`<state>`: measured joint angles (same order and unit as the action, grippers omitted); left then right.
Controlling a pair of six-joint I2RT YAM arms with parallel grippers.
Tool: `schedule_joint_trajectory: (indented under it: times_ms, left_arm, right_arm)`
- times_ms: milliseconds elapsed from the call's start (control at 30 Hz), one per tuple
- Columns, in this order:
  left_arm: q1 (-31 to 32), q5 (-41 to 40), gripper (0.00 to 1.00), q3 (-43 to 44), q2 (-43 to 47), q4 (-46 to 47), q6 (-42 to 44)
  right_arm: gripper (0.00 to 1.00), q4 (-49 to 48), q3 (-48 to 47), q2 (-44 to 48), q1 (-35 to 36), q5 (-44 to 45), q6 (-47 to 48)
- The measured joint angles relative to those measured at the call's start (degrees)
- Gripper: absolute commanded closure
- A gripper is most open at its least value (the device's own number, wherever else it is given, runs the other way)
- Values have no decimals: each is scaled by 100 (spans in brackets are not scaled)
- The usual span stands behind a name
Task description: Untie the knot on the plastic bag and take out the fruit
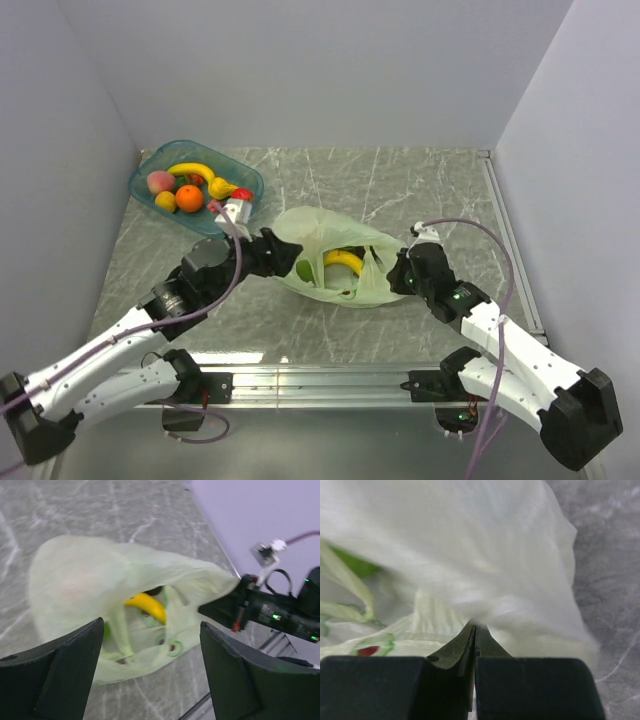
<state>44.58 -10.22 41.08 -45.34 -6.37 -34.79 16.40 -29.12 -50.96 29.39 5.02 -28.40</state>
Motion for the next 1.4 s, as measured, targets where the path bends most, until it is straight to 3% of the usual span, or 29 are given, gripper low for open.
schedule_joint_trajectory:
  times_ms: [167, 300, 367, 667, 800, 933, 1033, 1133, 1167, 1267, 1367, 1400]
  left_arm:
    - [1329, -815, 26, 1143, -1032, -295, 424]
    - [1644, -1102, 31, 1421, -2221, -260, 568]
    - [1661, -1163, 31, 1414, -2771, -254, 581]
    - [1515, -2164, 20, 1425, -4242, -136, 389]
    - [1187, -2430, 20, 1322, -4330, 61, 162]
    - [684, -2352, 23, 658, -4103, 476, -254]
    - [345, -2146, 33, 48, -3834, 732, -592]
    - [94, -1873, 51, -479, -3556, 944, -940]
    - [46, -1781, 65, -599, -3491, 997, -1003]
    - [-61, -1486, 87, -918, -3215, 1139, -1097]
    - [-79, -1165, 99, -1047, -2874, 1266, -1036]
    - [-79, -1005, 99, -1049, -2763, 1329, -1001]
  right_arm:
    - [96, 83, -420, 140, 455, 267, 92]
    - [86, 55, -603, 240, 638, 212, 188]
    - [79, -50, -614, 284, 664, 103, 247]
    - [67, -914, -507, -393, 640, -164, 79]
    - [63, -1228, -151, -638, 293, -225, -149]
    - [49, -1305, 374, -649, -332, -393, -374]
    - [48, -1331, 678, -608, -754, -522, -518]
    - [48, -1381, 907, -555, -1093, -684, -678]
    - [48, -1388, 960, -546, -1154, -721, -717]
    - [48, -1360, 999, -511, -1220, -756, -728]
    - [47, -1327, 986, -264, -1185, -809, -573]
    - [46, -1259, 949, -146, -1145, -807, -487]
